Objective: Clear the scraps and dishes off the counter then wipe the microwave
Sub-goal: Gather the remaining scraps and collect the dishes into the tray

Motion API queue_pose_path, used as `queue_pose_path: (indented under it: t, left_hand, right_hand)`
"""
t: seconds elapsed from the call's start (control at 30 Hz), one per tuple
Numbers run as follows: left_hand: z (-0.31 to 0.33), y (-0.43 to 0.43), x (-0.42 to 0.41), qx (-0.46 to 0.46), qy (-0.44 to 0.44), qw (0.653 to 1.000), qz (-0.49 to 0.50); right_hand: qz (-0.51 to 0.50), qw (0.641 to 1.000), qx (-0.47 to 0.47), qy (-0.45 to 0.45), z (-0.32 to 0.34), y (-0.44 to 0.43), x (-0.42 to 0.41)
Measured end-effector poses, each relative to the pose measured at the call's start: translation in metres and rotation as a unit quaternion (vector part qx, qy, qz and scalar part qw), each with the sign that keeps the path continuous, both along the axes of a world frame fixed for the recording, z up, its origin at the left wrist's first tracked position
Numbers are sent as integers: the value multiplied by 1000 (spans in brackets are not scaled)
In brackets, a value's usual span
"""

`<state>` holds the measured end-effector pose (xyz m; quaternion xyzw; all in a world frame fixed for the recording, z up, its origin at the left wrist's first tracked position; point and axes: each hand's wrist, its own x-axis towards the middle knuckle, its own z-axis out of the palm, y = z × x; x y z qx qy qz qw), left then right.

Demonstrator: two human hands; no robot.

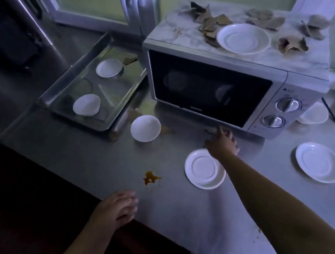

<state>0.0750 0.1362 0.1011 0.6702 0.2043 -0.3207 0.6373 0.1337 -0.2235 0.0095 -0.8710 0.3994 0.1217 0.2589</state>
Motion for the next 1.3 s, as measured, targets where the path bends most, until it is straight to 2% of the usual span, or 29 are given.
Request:
queue_pose_path:
  t: [0.13,0.3,0.43,0.53,0.63,0.7,0.8,0.93,1.0,1.1,1.23,1.3]
  left_hand:
    - [-4,10,-1,16,17,999,28]
    - [-7,22,3,30,15,996,78]
    - [-6,20,5,32,9,995,95]
    - [-5,9,9,37,11,996,83]
    - [-2,-8,13,41,8,998,42]
    - [-1,-18,19,42,-1,999,23]
    - [-1,-33,37,56,-18,998,-10]
    - [-6,-58,79,58,-95,987,-112]
    - [-13,-73,105,78,-172,961,-202]
    - [-21,-102,147,146,-287,886,-333]
    - [-36,-152,200,224,-364,764,-483]
    - [-48,-173,221,288,-381,683,-552]
  right_hand:
    - [0,998,-48,50,-13,-4,28]
    - [82,989,-120,-8,-28,12,41]
    - [127,982,-131,-41,-28,21,39]
    - [124,981,-121,-82,-22,25,33]
    - [88,987,-60,-123,-11,26,21]
    - [34,984,39,-171,-2,24,10]
    - [-56,937,196,-282,20,27,-18]
    - [-123,900,266,-323,43,43,-64]
    - [-155,887,290,-325,50,54,-87]
    - [-210,869,302,-330,61,77,-118]
    - [-276,851,291,-339,81,111,-146]
    - [-298,843,283,-348,91,125,-154]
